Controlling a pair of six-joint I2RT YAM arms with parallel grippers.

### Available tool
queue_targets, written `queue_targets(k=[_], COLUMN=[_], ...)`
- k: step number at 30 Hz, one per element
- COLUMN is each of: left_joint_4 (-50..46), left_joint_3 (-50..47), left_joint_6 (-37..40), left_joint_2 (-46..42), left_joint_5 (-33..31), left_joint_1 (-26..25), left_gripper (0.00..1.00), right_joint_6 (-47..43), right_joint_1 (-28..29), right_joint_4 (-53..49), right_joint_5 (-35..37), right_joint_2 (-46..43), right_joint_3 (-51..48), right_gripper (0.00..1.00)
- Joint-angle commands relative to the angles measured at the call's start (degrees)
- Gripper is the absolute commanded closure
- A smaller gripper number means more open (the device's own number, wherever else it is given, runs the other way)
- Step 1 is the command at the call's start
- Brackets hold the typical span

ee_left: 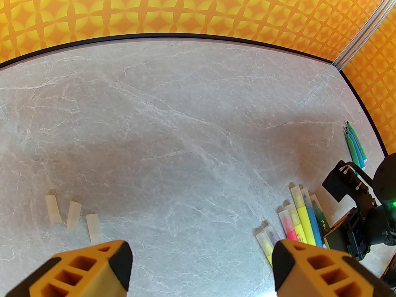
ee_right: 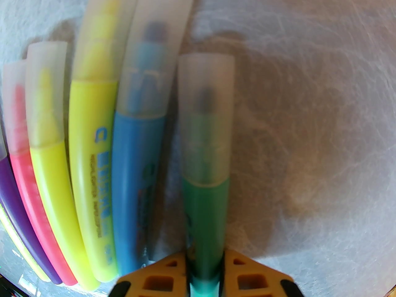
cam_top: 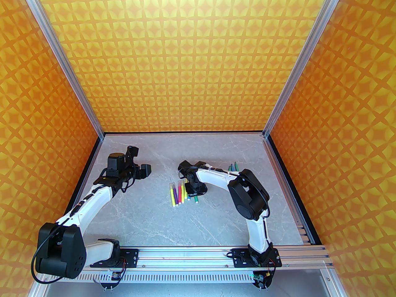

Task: Open the pen caps

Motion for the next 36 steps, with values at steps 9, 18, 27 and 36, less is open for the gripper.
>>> queue_targets(k=[9, 18, 27, 36], left_joint_4=[0.4, -0.4, -0.6, 1.4], left_joint_3=[0.2, 0.8, 0.6, 0.5], left_joint_6=[-0.4, -2.3, -5.1, -8.1], left_joint_2=[0.6, -0.3, -1.6, -1.3], left_joint_5=[2.5, 2.9, 6.7, 13.5], left_joint_1=[-0.8, -0.8, -0.8, -1.0], left_gripper=[0.21, 0.21, 0.21, 0.21], right_joint_6=[-4.1, -8.4, -14.0, -17.4], right_joint_1=[-2.3, -2.3, -2.3, -2.3], right_joint_4=[0.9, 1.2, 6.3, 17.0], right_joint_5=[8.6, 9.5, 5.3, -7.4], right_joint_2=[-4.3, -8.8, -11.4, -15.0], right_joint_3=[-2.2, -1.1, -0.1, -4.9], right_gripper=[1.0, 1.0, 1.0, 1.0])
